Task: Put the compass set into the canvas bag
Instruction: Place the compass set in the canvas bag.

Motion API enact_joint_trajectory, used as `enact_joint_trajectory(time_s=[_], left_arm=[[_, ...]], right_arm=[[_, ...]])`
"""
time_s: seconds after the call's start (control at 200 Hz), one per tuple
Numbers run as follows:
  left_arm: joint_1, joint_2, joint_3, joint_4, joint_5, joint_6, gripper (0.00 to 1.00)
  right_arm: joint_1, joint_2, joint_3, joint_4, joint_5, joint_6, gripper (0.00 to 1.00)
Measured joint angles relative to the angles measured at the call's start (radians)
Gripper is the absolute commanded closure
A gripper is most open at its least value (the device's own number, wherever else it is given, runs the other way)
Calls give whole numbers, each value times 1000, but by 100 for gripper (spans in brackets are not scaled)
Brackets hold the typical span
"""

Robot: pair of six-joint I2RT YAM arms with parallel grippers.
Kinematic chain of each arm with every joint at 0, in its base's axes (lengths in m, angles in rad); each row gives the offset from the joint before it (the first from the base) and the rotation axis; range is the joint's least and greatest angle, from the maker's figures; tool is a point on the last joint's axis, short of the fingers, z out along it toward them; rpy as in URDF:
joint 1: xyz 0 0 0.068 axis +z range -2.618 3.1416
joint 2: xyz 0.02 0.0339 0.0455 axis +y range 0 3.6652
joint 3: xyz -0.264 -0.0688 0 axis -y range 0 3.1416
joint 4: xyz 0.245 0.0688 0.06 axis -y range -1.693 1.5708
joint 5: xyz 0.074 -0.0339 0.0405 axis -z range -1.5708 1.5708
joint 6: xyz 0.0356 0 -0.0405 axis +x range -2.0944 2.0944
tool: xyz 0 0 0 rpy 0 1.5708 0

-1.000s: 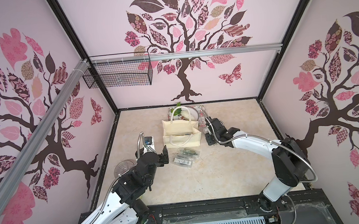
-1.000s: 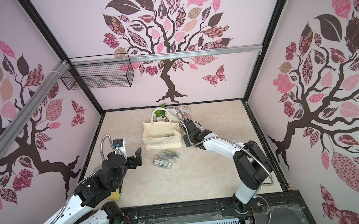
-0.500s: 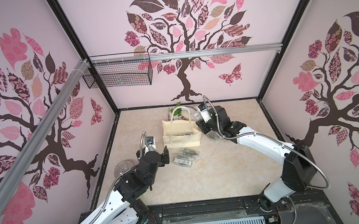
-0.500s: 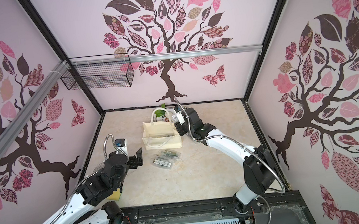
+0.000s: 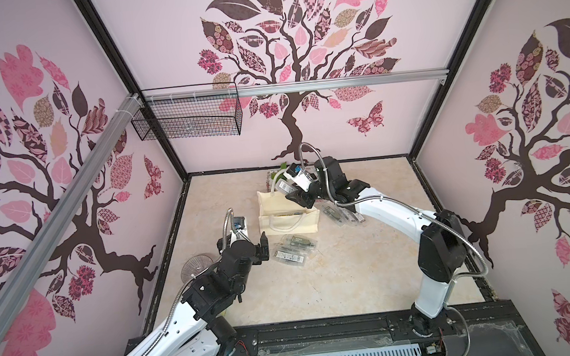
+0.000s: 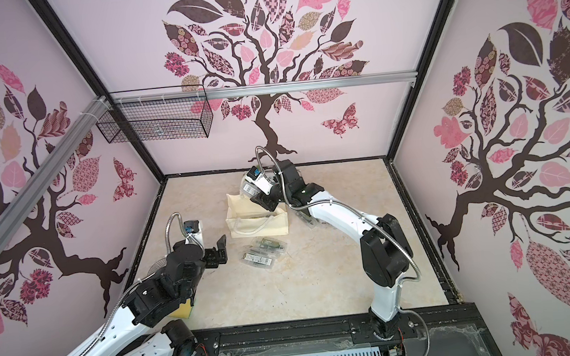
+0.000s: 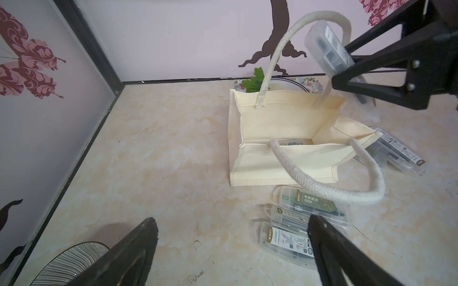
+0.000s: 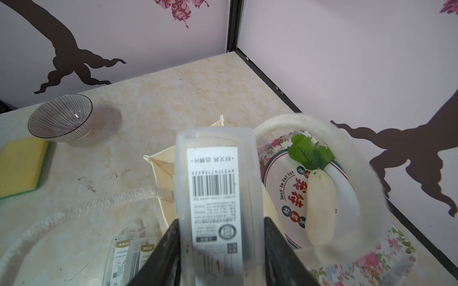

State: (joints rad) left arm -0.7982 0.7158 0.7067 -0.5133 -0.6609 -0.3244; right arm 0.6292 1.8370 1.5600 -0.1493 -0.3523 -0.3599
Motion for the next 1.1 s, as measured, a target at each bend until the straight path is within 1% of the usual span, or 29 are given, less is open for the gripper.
enact_joint_trajectory(time_s=[0.135,0.31,0.56,0.745,1.1], left_arm=[[0,3,0,0,0,2,3],[0,8,0,2,0,5,3],[0,23,0,3,13,9,3],[2,31,0,7,15,11,3],[2,32,-11,10,15,9,3]], right_arm=[[5,68,63,-28,-21,-34,66],[5,124,72,-54,-26,-68,65],[5,200,72,-124,37,-151,65],[5,249,116,-185,83,-210,64],[7,306,131,-193,98,-233,60]])
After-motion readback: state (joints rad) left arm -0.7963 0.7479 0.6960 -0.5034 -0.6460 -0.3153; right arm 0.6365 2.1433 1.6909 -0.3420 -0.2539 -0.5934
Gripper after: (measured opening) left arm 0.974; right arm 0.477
